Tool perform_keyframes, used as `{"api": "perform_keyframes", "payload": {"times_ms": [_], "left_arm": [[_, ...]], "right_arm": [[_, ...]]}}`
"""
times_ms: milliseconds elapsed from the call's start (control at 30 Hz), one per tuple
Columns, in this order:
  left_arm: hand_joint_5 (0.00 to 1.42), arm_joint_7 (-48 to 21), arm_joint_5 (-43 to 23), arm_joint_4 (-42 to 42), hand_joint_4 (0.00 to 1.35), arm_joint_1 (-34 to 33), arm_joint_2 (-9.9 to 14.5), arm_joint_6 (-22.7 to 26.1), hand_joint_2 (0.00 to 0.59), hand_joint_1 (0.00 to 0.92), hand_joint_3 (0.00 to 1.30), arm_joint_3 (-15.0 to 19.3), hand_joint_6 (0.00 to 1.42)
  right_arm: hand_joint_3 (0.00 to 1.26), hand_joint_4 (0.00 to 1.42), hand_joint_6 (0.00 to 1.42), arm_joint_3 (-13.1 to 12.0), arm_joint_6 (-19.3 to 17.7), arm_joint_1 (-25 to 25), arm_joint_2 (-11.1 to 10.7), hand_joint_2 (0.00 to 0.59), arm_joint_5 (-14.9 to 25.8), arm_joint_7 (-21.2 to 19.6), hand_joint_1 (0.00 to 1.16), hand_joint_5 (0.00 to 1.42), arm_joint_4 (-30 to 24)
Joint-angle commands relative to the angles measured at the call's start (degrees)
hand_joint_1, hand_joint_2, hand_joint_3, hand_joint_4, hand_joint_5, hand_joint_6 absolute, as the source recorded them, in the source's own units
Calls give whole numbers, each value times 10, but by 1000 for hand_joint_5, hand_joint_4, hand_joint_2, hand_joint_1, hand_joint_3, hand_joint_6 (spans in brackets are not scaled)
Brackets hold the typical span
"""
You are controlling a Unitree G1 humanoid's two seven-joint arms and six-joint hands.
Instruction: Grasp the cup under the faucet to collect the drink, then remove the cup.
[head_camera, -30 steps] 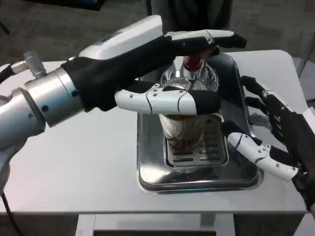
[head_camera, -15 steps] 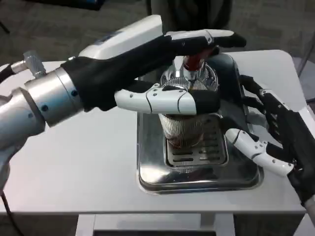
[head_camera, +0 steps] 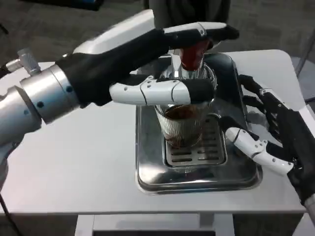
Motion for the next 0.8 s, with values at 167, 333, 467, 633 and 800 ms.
{"api": "perform_keyframes", "payload": {"times_ms": [167, 333, 467, 633, 800], "left_arm": [[162, -8, -8, 28, 117, 23, -11, 29, 88, 0, 131, 7, 88], [164, 1, -19, 28, 117, 23, -23, 27, 88, 0, 129, 20, 97], [169, 8, -29, 25, 117, 25, -30, 26, 87, 0, 128, 38, 102], [176, 9, -37, 17, 127, 28, -32, 27, 87, 0, 136, 53, 117], [191, 10, -42, 10, 147, 27, -34, 27, 87, 0, 146, 63, 122]], "right_arm": [[137, 85, 231, -1, 2, 4, 3, 281, 0, -6, 554, 136, 1], [137, 86, 231, -4, 1, 4, 2, 281, 2, -6, 554, 136, 2], [137, 86, 231, -6, -1, 2, 2, 281, 4, -6, 554, 138, 3], [137, 86, 231, -8, -2, 1, 2, 281, 6, -5, 554, 144, 4], [137, 86, 231, -8, -3, 0, 3, 286, 6, -6, 548, 146, 5]]}}
